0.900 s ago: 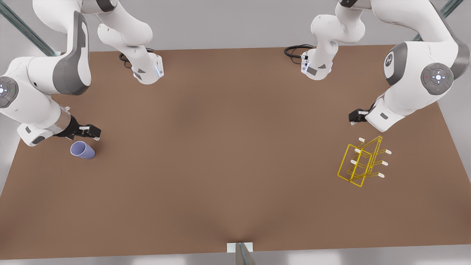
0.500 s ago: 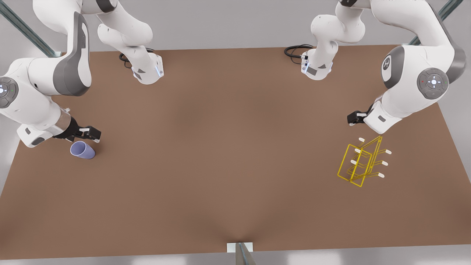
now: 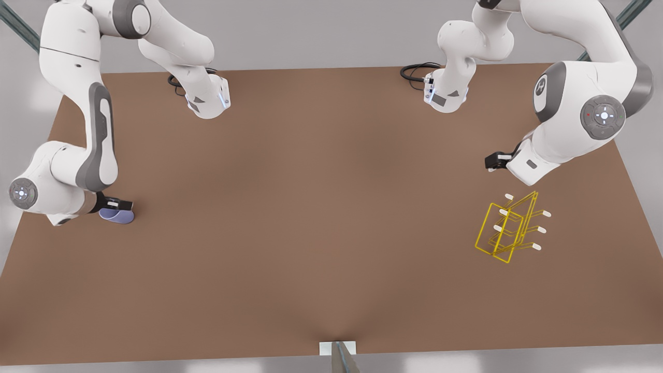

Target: Place the cup on the cup holder

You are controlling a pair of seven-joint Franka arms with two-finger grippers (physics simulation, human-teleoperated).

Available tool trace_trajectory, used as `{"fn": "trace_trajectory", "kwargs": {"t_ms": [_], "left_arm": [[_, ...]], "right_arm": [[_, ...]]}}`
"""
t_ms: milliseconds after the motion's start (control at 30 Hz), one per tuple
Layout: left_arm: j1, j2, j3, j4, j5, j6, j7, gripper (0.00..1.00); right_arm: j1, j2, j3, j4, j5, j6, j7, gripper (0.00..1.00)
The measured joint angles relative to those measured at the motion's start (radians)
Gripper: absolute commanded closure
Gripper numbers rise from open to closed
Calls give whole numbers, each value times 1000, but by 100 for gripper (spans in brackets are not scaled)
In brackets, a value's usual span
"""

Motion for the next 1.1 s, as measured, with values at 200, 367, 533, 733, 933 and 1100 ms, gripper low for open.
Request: {"fn": "trace_trajectory", "kwargs": {"t_ms": [200,367,533,733,933,1100], "left_arm": [[-3,9,0,-1,1,-28,-4,0],[-3,11,0,-5,2,-38,-7,0],[-3,12,0,-6,2,-43,-9,0],[-3,14,0,-8,2,-45,-11,0],[-2,19,0,-6,2,-45,-12,0],[-3,22,0,-3,2,-44,-12,0]], "right_arm": [[-62,64,-2,-60,56,176,-102,0],[-97,77,-2,-108,69,287,-197,0],[-96,106,-4,-140,67,341,-272,0],[-97,119,-5,-156,61,364,-342,79],[-97,131,-6,-119,64,373,-395,79],[-100,126,-17,-96,55,355,-415,79]]}}
